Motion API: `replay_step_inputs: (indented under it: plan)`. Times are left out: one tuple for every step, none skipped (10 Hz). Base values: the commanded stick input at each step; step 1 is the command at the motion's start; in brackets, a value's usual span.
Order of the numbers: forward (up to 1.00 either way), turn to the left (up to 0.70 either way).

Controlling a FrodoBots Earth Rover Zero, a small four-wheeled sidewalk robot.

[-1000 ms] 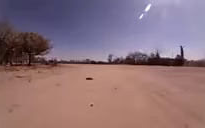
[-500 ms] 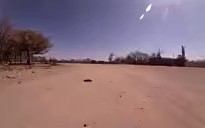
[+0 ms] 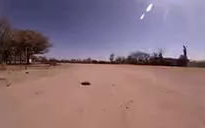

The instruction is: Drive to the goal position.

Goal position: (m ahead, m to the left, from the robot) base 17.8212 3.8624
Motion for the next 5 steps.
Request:
replay_step_inputs:
  plan:
    - [1.00, 0.00]
    - [1.00, -0.27]
    - [1.00, -0.27]
    - [1.00, -0.27]
    - [1.00, -0.17]
